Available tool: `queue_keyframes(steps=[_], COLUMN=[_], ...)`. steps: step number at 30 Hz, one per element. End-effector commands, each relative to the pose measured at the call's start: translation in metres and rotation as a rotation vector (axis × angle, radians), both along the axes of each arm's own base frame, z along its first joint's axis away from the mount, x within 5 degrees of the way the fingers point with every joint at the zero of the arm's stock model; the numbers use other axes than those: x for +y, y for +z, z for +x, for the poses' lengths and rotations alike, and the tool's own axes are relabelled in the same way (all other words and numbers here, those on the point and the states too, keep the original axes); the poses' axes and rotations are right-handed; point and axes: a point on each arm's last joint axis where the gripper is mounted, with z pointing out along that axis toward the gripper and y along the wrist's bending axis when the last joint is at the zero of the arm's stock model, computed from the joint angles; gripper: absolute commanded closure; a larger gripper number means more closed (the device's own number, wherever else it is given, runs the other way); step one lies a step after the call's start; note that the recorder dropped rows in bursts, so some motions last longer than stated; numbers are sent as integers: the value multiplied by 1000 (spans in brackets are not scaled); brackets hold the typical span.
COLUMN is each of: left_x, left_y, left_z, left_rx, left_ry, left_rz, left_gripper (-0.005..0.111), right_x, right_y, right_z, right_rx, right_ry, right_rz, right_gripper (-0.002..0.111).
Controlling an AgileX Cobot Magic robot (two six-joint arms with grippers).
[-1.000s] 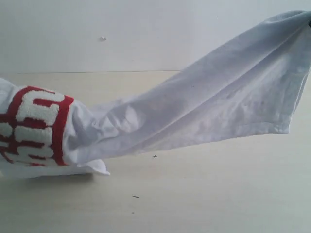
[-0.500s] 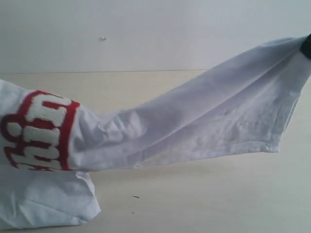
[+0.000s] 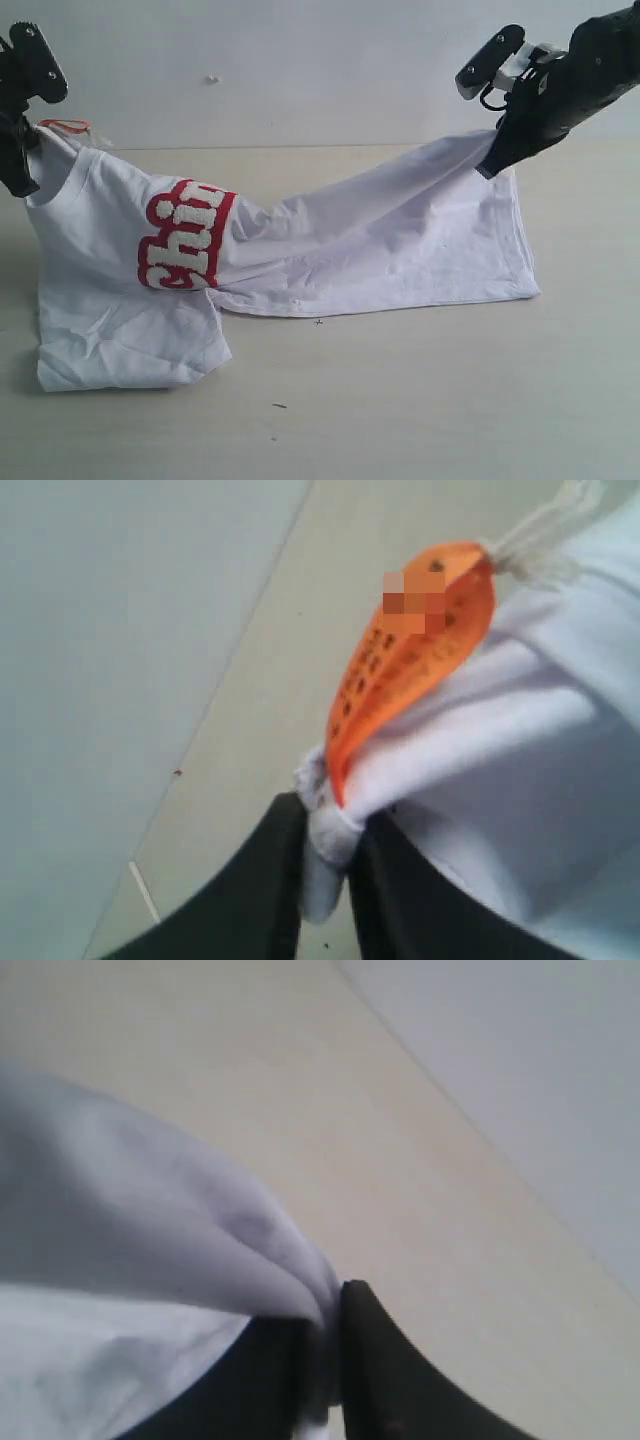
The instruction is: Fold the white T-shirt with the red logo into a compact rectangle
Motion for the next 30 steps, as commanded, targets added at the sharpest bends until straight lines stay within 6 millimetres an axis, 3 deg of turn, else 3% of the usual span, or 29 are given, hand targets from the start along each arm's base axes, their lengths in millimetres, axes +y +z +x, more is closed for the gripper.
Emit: queue_keyframes(steps=[1,3,5,7,14,19,27,30], left_x=[18,24,30,36,34,34,33,33], left_y=[-11,-12,-11,-8,-5,-4,21,25], left_z=[15,18,21,22,24,24,21,19], left_rx=[-101,-144,-185,-216,-255,-270,-363,-359], left_ry=[96,138,175,220,255,317,422,448], left_rz=[-120,-176,-229,-285,-364,-459,-690,-717], left_gripper=[57,47,44,49,58,56,55,55], right_x=[-12,-21,-31,-41,-39,-29,-11,-9], right_y=[-8,-12,-11,-5,6,-6,-17,-32], right_z=[16,20,23,27,29,20,10,8], right_rx=[-152,-178,-179,-169,-90,90,272,350], right_ry=[-92,-170,-257,-337,-440,-306,-166,-167], right_rz=[105,173,229,262,353,335,447,458], right_gripper=[81,80,80,80,82,108,108,108])
